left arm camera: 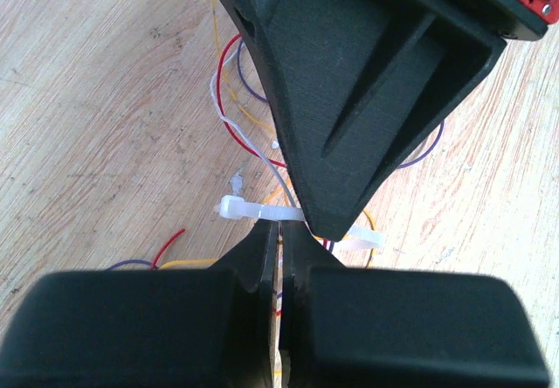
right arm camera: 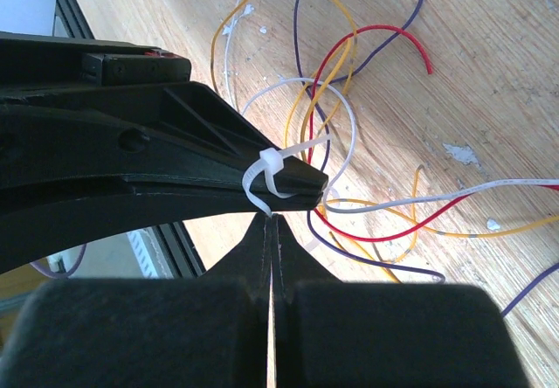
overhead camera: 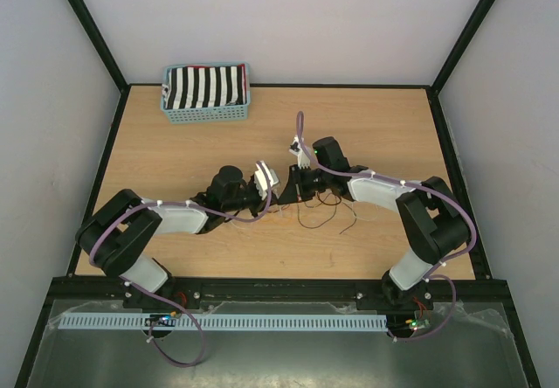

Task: Zip-tie the wires
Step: Tie the cable at the center of the board.

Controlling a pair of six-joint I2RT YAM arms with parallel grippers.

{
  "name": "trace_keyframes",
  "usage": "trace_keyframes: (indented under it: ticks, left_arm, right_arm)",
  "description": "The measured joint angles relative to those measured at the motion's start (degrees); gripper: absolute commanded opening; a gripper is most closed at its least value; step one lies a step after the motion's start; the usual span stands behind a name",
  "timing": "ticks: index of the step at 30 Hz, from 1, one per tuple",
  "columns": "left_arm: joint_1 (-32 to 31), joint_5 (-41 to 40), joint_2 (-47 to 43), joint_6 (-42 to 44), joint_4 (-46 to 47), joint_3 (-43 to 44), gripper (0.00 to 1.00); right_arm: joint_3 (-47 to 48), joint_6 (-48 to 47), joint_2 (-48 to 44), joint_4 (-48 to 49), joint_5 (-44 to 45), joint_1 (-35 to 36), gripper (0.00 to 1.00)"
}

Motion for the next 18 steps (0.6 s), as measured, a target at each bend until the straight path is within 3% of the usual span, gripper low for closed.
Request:
trace_keyframes:
  ticks: [18]
  left_arm:
    - [0.2,-1.0,-0.9,-0.5,0.0,0.0,0.0]
  right_arm:
    - [-0.2,-2.1,-1.0,-2.0,0.4,-0.5,0.0]
